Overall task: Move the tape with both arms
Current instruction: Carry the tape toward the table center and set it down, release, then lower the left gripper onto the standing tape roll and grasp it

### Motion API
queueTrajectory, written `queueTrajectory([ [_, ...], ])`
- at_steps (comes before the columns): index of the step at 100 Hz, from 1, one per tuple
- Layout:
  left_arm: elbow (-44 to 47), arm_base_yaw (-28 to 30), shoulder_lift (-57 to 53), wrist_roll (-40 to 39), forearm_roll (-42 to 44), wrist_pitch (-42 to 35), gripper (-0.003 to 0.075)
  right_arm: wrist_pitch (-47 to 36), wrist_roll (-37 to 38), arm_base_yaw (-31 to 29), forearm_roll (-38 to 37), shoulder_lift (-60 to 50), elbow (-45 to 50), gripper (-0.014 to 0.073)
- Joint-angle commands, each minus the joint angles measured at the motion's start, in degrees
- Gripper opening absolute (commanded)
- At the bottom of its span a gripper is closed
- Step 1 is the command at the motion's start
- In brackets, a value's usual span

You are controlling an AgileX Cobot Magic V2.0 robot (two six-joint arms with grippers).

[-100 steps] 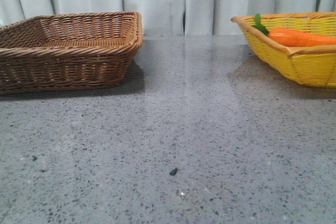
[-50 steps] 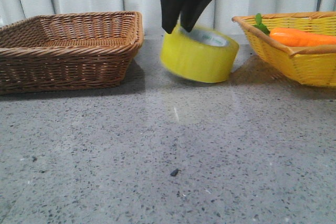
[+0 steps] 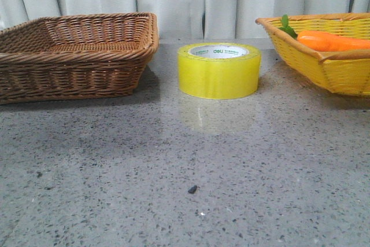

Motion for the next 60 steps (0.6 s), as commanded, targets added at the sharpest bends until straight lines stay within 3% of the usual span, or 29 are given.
queueTrajectory([
  [1, -8.15, -3.74, 6.97, 0.17, -2.20, -1.10, 0.0386, -2.92, -1.09, -0.22, -1.52, -8.02, 1.13, -0.0068],
  [31, -23.91, -13.31, 27.99, -2.32, -2.20, -0.01, 0.0386, 0.11, 3.09, -0.22, -4.33, -19.28, 10.84, -0.0068],
  [46, -26.33, -14.65, 34.66, -6.47, -0.29, 0.03, 0.0386, 6.09, 3.99, -0.22, -4.46, -19.39, 10.98, -0.0068],
  [60, -26.33, -14.65, 38.95, -6.58, 0.43, 0.90, 0.0391, 6.39, 4.16, -0.22, -4.46, -19.50, 10.98, -0.0068],
])
